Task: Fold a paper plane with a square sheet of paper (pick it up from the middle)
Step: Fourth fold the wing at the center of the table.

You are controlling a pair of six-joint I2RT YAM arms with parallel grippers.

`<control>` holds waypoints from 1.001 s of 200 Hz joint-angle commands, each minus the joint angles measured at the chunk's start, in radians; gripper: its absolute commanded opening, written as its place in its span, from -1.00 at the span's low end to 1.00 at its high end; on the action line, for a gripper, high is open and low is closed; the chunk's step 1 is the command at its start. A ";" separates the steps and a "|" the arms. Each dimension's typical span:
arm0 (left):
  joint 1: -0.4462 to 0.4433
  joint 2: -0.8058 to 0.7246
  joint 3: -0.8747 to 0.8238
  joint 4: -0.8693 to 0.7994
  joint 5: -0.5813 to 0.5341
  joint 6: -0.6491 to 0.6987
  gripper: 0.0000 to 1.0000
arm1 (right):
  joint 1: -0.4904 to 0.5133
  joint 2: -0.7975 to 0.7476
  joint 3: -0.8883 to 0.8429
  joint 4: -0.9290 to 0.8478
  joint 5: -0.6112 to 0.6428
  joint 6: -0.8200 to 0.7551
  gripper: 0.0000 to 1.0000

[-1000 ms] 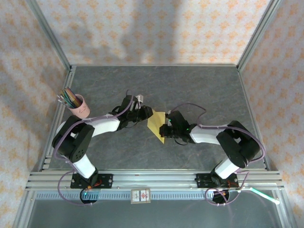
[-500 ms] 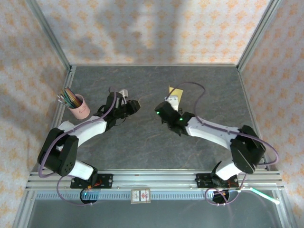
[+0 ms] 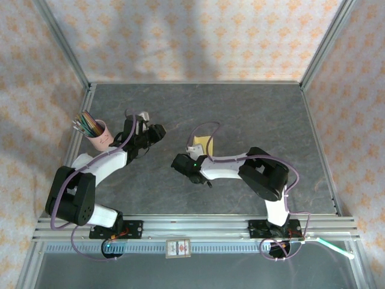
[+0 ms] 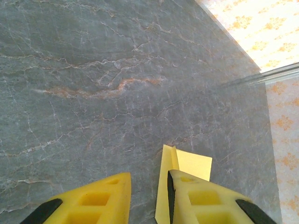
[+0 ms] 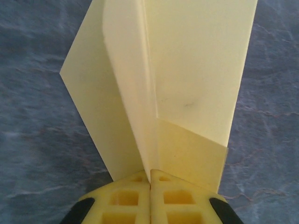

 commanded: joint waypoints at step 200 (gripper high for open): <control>-0.027 0.029 -0.035 0.026 0.076 0.011 -0.41 | -0.313 -0.405 -0.372 0.512 -0.667 0.033 -0.16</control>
